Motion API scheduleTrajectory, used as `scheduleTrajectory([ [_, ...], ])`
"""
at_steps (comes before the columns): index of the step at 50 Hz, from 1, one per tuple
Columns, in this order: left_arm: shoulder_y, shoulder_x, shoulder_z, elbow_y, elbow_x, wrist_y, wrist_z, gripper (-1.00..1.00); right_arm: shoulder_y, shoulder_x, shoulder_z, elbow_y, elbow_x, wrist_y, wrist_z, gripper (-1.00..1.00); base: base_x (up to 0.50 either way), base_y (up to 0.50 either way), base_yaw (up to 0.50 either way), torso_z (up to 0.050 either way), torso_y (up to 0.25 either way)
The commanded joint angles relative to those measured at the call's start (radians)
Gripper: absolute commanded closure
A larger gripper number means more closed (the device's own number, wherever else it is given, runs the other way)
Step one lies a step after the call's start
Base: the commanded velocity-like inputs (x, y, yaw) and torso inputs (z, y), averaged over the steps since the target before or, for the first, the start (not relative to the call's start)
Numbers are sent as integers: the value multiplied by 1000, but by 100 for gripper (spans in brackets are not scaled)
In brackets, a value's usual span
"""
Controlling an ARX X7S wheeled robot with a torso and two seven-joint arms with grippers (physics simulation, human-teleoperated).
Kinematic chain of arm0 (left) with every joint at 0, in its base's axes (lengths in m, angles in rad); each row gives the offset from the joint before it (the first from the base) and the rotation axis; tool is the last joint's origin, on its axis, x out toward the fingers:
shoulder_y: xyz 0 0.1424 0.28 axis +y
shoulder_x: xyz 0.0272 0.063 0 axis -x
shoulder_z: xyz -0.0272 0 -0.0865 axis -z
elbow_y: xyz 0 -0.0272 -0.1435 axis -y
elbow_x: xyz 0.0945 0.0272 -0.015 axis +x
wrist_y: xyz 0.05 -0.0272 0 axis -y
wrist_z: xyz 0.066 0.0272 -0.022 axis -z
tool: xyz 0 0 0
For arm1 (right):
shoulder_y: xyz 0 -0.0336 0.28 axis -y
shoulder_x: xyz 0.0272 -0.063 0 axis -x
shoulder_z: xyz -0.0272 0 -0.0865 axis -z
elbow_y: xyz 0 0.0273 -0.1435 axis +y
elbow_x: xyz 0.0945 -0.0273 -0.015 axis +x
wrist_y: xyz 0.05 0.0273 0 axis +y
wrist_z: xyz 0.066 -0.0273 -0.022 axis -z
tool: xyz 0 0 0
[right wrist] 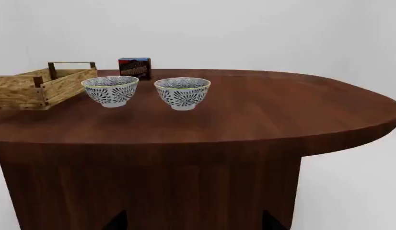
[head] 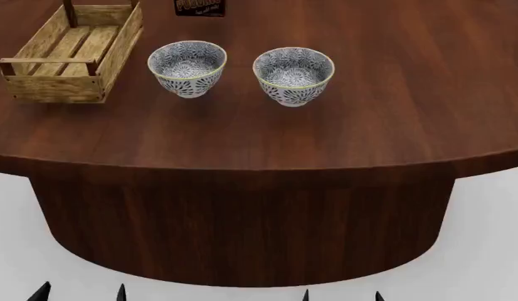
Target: Stack the left bowl on the right bowl and place them in the tray.
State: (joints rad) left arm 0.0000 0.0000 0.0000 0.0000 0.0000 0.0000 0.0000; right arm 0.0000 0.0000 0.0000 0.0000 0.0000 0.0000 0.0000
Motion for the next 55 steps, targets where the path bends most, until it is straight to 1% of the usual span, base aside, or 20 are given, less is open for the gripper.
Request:
scheduleTrajectory([
  [1, 0, -10, 0, 0, -10, 0, 0, -100, 0, 9, -13, 0, 9, 0, 13, -100, 0, 0, 0, 0, 0],
  [4, 19, -28, 8, 118, -31, -106, -12, -100, -16, 34, -26, -143, -36, 159, 25, -100, 0, 0, 0, 0, 0],
  [5, 20, -32, 10, 129, -27, -115, -22, -100, -23, 40, -23, -187, -15, 177, 12, -100, 0, 0, 0, 0, 0],
  [6, 25, -39, 3, 183, -18, -180, -43, -100, -21, 50, -27, -236, -25, 241, 14, -100, 0, 0, 0, 0, 0],
  [7, 28, -47, -2, 211, -29, -210, -39, -100, -20, 62, -37, -274, -52, 276, 23, -100, 0, 0, 0, 0, 0],
  [8, 32, -49, -8, 235, -30, -238, -51, -100, -18, 68, -37, -334, -63, 349, 24, -100, 0, 0, 0, 0, 0],
  [9, 27, -52, -9, 266, -11, -320, -76, -100, -16, 76, -42, -360, -75, 376, 26, -100, 0, 0, 0, 0, 0],
  [10, 40, -58, -13, 303, -33, -324, -60, -100, -12, 83, -46, -402, -86, 432, 24, -100, 0, 0, 0, 0, 0],
  [12, 43, -66, -13, 360, -17, -399, -82, -100, -2, 91, -37, -470, -87, 505, 18, -100, 0, 0, 0, 0, 0],
  [13, 49, -72, -13, 386, -32, -412, -69, -100, 5, 97, -40, -499, -106, 561, 26, -100, 0, 0, 0, 0, 0],
  [16, 60, -102, 9, 465, 6, -467, -79, -100, 20, 113, -36, -597, -124, 674, 21, -100, 0, 0, 0, 0, 0],
  [19, 66, -134, 9, 541, 6, -496, -63, -100, 29, 137, -46, -674, -145, 734, 13, -100, 0, 0, 0, 0, 0],
  [20, 54, -140, -13, 578, -14, -554, -54, -100, 41, 134, -25, -714, -125, 786, -6, -100, 0, 0, 0, 0, 0],
  [23, 45, -156, -12, 626, 6, -594, -66, -100, 61, 146, -36, -754, -137, 847, -10, -100, 0, 0, 0, 0, 0],
  [24, 39, -158, -32, 661, -14, -628, -58, -100, 73, 145, -35, -777, -139, 882, -12, -100, 0, 0, 0, 0, 0],
  [31, 23, -166, -61, 742, -30, -706, -63, -100, 103, 143, -30, -846, -140, 944, -9, -100, 0, 0, 0, 0, 0],
  [32, 18, -158, -81, 755, -50, -726, -60, -100, 109, 144, -32, -856, -146, 960, -6, -100, 0, 0, 0, 0, 0],
  [38, 6, -176, -93, 818, -56, -788, -61, -100, 142, 156, -33, -915, -168, 1027, 6, -100, 0, 0, 0, 0, 0],
  [44, 6, -183, -79, 815, -49, -779, -68, -100, 166, 164, -66, -939, -191, 1065, 22, -100, 0, 0, 0, 0, 0],
  [55, -18, -186, -58, 825, -52, -819, -78, -100, 192, 166, -113, -948, -202, 1090, 34, -100, 0, 482, 0, 0, 0],
])
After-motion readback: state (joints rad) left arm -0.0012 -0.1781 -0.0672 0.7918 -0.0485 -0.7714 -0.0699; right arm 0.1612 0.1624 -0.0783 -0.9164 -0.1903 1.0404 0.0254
